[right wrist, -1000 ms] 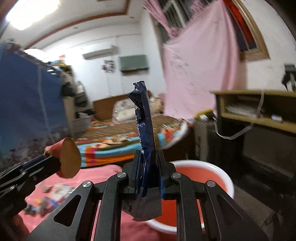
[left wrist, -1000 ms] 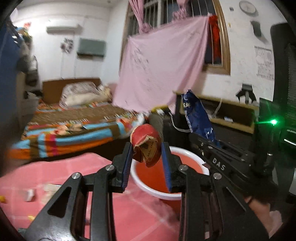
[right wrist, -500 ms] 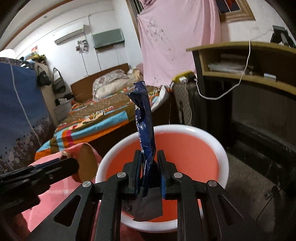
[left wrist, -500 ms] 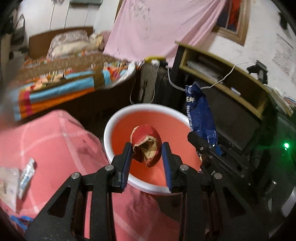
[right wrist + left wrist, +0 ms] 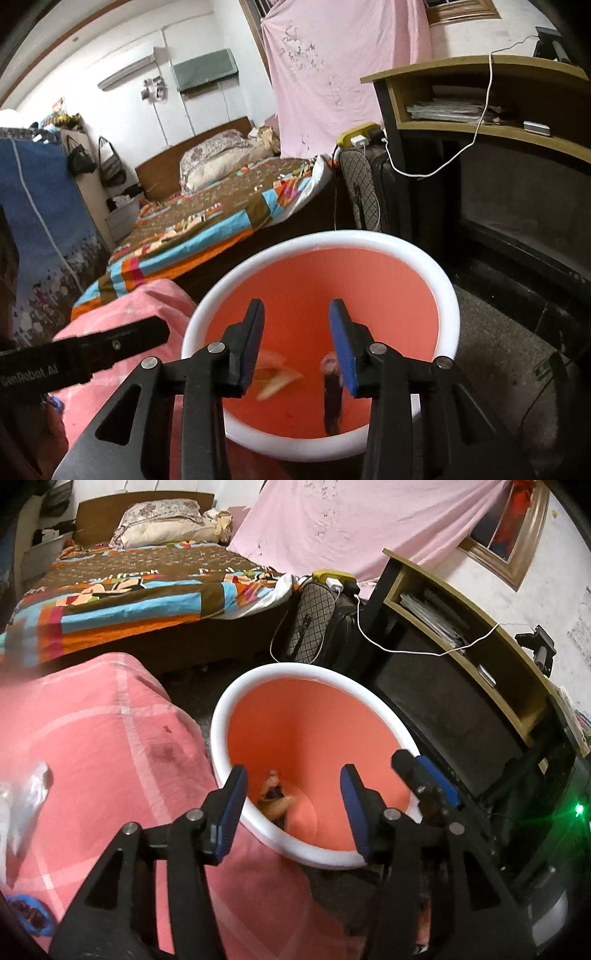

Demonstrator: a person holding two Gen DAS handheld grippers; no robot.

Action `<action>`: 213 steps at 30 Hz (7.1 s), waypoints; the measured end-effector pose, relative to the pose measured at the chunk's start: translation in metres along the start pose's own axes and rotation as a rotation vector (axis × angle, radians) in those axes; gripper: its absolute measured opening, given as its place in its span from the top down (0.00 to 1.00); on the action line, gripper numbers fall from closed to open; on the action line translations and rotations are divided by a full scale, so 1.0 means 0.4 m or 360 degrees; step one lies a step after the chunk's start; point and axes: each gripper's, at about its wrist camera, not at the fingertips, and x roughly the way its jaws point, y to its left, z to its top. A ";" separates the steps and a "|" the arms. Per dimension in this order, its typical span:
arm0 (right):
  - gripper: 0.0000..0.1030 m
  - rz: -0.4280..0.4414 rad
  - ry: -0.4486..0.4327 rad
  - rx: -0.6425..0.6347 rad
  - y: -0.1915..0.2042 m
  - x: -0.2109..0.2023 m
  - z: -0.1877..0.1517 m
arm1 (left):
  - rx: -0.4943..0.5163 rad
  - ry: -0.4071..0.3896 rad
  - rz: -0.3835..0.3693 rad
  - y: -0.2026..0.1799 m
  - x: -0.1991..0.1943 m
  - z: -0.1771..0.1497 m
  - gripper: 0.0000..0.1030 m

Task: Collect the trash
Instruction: 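Open both grippers to drop the peel and wrapper into the bucket, then move both tools back over the table toward the remaining trash, then grasp the green wrapper with the left gripper while the right grasps the blue glove, then carry the green wrapper and blue glove in both grippers over the bucket, then open both grippers to drop the wrapper and glove into the bucket, then move both tools back over the table toward the remaining trash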

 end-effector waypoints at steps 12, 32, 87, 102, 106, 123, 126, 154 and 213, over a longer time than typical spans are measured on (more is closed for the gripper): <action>0.33 0.0067 -0.0284 -0.0136 0.113 -0.146 0.035 | -0.0010 -0.0493 0.0237 0.071 -0.259 -0.070 0.42; 0.00 0.0395 -0.0735 -0.0431 0.381 -0.328 -0.082 | -0.0083 -0.1123 0.0814 0.240 -0.621 -0.280 0.15; 0.74 0.0660 0.0601 -0.0918 0.606 -0.010 -0.213 | -0.0374 -0.0241 0.0672 0.458 -0.481 -0.366 0.57; 0.75 0.0763 0.0288 -0.0879 0.589 -0.096 -0.185 | -0.0365 -0.0330 0.0652 0.457 -0.502 -0.367 0.71; 0.75 0.0769 0.0233 -0.0893 0.593 -0.107 -0.183 | -0.0361 -0.0329 0.0654 0.455 -0.500 -0.365 0.76; 0.75 0.0727 0.0340 -0.0900 0.597 -0.079 -0.195 | -0.0279 -0.0360 0.0581 0.421 -0.510 -0.379 1.00; 0.75 0.0728 0.0322 -0.0913 0.596 -0.084 -0.197 | -0.0264 -0.0375 0.0564 0.413 -0.512 -0.381 1.00; 0.75 0.0692 -0.0678 -0.0642 0.438 -0.294 -0.094 | 0.0122 -0.1061 0.0361 0.182 -0.595 -0.249 1.00; 0.24 0.0022 -0.0343 -0.0040 0.041 -0.044 -0.006 | -0.0122 -0.0341 0.0035 0.055 -0.115 -0.035 0.65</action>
